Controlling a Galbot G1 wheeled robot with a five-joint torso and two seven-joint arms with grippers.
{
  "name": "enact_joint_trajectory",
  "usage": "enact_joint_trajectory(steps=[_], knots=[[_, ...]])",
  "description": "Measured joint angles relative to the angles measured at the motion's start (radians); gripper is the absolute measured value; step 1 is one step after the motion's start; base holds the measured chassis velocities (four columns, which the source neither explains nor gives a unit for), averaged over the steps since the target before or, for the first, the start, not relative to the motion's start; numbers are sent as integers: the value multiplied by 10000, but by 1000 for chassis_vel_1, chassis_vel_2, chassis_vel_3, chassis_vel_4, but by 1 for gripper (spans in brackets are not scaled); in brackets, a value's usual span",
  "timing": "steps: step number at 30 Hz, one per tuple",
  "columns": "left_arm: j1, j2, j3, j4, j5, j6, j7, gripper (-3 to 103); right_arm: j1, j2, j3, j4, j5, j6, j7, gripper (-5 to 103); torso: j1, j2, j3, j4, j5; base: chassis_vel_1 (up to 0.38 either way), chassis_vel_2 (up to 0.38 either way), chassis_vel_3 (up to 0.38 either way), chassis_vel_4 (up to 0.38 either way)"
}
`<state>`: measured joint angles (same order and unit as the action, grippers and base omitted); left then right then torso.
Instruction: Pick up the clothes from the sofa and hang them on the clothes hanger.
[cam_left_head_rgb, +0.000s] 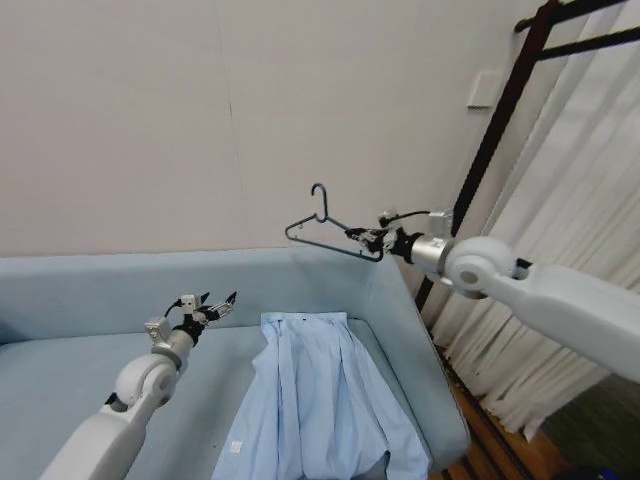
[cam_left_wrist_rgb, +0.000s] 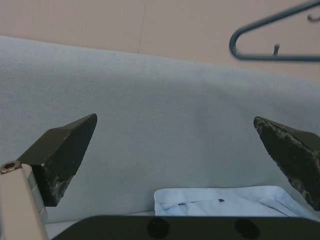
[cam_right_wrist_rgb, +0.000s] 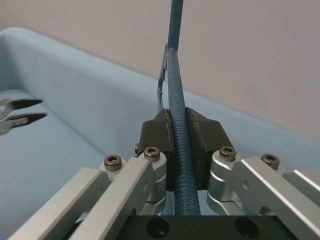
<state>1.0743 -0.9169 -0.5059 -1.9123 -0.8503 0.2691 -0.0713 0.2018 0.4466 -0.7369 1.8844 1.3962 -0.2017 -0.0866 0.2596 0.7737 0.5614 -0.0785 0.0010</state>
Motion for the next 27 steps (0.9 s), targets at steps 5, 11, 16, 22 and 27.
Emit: enact_joint_trajectory(steps=[5,11,16,22,27], knots=[[261,66,-113,68,-1,-29,-48,100,-3512,908,2087,-361,-1388,1033,-419,8,-2,-1,1,5,11,0,0,0,0],[7,283,128,361,-21,47,-135,100,-7520,1757,5264,62,-2319,920,-240,8,-1,0,0,10,8,0,0,0,0],[-469,362,534,1130,-38,135,-87,100,-9804,1249,7302,696,-2303,472,-624,8,-5,1,-2,-1,5,0,0,0,0],[-2623,-161,2311,3789,-329,209,12,100,-10519,598,7470,222,-1993,70,-1691,8,-5,1,0,6,3,0,0,0,0],[-4390,-1388,3960,6442,-323,160,230,100,-9851,990,6712,-499,-2032,-46,-1932,8,1,0,4,9,3,0,0,0,0]])
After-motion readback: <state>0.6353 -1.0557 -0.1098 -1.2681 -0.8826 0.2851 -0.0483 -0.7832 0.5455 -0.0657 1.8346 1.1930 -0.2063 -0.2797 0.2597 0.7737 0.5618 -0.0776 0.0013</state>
